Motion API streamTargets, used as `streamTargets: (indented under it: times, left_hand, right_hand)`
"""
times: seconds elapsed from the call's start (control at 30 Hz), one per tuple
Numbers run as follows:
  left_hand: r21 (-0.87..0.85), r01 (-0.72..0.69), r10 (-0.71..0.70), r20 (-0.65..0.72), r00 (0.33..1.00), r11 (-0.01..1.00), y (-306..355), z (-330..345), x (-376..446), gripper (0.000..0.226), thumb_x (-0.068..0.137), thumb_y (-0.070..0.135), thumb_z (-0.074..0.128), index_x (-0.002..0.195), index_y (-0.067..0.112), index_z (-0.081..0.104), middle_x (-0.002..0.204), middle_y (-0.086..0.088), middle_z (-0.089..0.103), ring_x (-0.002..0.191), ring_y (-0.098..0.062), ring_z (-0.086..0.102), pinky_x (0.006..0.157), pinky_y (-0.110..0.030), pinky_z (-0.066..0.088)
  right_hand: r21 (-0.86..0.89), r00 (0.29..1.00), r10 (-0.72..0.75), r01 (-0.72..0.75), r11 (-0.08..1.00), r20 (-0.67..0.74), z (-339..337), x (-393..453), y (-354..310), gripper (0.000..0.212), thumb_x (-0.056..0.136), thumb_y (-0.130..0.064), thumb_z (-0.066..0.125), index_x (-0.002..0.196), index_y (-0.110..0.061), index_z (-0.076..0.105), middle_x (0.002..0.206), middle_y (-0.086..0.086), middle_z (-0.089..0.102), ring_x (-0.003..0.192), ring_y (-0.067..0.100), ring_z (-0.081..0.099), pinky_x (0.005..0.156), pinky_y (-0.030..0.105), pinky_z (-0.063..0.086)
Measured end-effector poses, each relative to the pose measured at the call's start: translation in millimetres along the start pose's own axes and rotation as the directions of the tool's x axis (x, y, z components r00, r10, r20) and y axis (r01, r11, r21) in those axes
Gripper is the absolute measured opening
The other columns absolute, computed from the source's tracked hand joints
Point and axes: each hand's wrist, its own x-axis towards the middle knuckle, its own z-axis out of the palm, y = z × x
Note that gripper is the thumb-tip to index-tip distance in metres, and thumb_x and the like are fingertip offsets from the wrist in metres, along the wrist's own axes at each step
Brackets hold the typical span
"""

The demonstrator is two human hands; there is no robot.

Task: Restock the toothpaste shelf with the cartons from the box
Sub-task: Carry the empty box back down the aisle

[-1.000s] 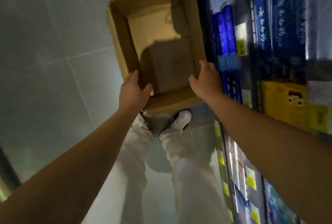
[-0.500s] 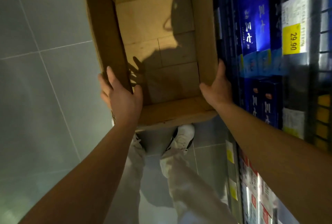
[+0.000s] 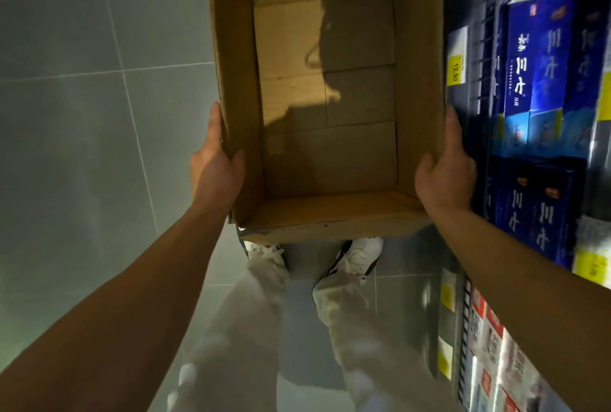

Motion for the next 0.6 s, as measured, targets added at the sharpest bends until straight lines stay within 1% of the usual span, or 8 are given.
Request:
streamTargets:
  times: [0.07, 0.1, 0.17, 0.3, 0.37, 0.47, 0.53, 0.6]
  left_hand:
    - [0.002, -0.006, 0.006, -0.02, 1.0, 1.0, -2, -28, -10, 0.079, 0.094, 0.02, 0.055, 0.146, 0.052, 0.004, 0.124, -0.008, 0.062, 0.104, -0.029, 0.059, 0.094, -0.04, 0.048]
    - [-0.01, -0.002, 0.001, -0.022, 1.0, 1.0, -2, -44, -16, 0.079, 0.094, 0.021, 0.056, 0.146, 0.053, 0.005, 0.123, -0.009, 0.063, 0.102, -0.028, 0.06, 0.093, -0.04, 0.05]
    - [-0.039, 0.0, -0.001, -0.017, 1.0, 0.999, -3, -79, -31, 0.079, 0.093, 0.02, 0.056, 0.145, 0.054, 0.006, 0.123, -0.008, 0.063, 0.098, -0.025, 0.063, 0.09, -0.037, 0.052]
    - [-0.078, 0.021, -0.025, -0.044, 0.999, 0.997, 5, -169, -67, 0.081, 0.092, 0.021, 0.058, 0.142, 0.058, 0.006, 0.126, -0.006, 0.063, 0.1, -0.024, 0.064, 0.093, -0.042, 0.052]
    - [-0.082, -0.017, 0.011, -0.074, 0.997, 0.997, 12, -222, -86, 0.079, 0.093, 0.02, 0.058, 0.145, 0.053, 0.008, 0.126, -0.005, 0.063, 0.095, -0.022, 0.066, 0.092, -0.042, 0.053]
    - [-0.08, -0.109, 0.097, -0.137, 0.986, 0.991, 21, -305, -114, 0.075, 0.093, 0.019, 0.057, 0.149, 0.043, 0.014, 0.119, -0.006, 0.066, 0.08, -0.018, 0.066, 0.087, -0.032, 0.054]
    - [-0.06, -0.145, 0.133, -0.174, 0.976, 0.988, 26, -355, -124, 0.074, 0.092, 0.02, 0.058, 0.149, 0.042, 0.016, 0.122, -0.007, 0.065, 0.084, -0.018, 0.065, 0.088, -0.028, 0.052]
    - [-0.074, -0.152, 0.134, -0.203, 0.97, 0.986, 30, -398, -135, 0.076, 0.092, 0.02, 0.059, 0.149, 0.043, 0.014, 0.127, -0.007, 0.062, 0.097, -0.023, 0.066, 0.094, -0.035, 0.051]
  right_hand:
    - [-0.017, 0.998, -0.068, 0.068, 0.998, 0.013, -16, -10, -22, 0.076, 0.093, -0.002, 0.046, 0.151, -0.037, 0.013, 0.133, 0.015, 0.054, 0.094, 0.026, 0.062, 0.094, 0.035, 0.048]
    - [-0.031, 0.995, -0.1, 0.101, 0.994, 0.021, -25, -16, -34, 0.077, 0.093, -0.001, 0.046, 0.151, -0.038, 0.013, 0.127, 0.016, 0.057, 0.087, 0.025, 0.062, 0.089, 0.04, 0.052]
    - [-0.044, 0.99, -0.131, 0.133, 0.99, 0.05, -47, -30, -60, 0.078, 0.092, 0.0, 0.046, 0.151, -0.039, 0.013, 0.119, 0.017, 0.06, 0.082, 0.024, 0.06, 0.085, 0.043, 0.054]
    - [-0.065, 0.982, -0.171, 0.176, 0.982, 0.078, -101, -64, -124, 0.079, 0.09, 0.001, 0.045, 0.151, -0.038, 0.015, 0.1, 0.016, 0.064, 0.072, 0.019, 0.052, 0.074, 0.028, 0.046]
    - [-0.04, 0.979, -0.189, 0.193, 0.98, 0.076, -131, -83, -162, 0.08, 0.089, 0.001, 0.045, 0.151, -0.041, 0.015, 0.102, 0.017, 0.064, 0.074, 0.02, 0.053, 0.076, 0.028, 0.046]
    - [-0.055, 0.98, -0.18, 0.185, 0.981, 0.087, -179, -110, -226, 0.081, 0.09, -0.003, 0.046, 0.148, -0.049, 0.012, 0.118, 0.011, 0.063, 0.082, 0.026, 0.059, 0.08, 0.035, 0.052]
    - [-0.067, 0.981, -0.178, 0.183, 0.981, 0.077, -208, -128, -271, 0.081, 0.09, -0.003, 0.045, 0.148, -0.048, 0.011, 0.123, 0.008, 0.063, 0.079, 0.025, 0.061, 0.072, 0.03, 0.05]
    - [-0.049, 0.974, -0.22, 0.223, 0.974, 0.06, -232, -147, -314, 0.082, 0.088, -0.001, 0.044, 0.149, -0.045, 0.013, 0.117, 0.009, 0.066, 0.074, 0.023, 0.06, 0.069, 0.029, 0.05]
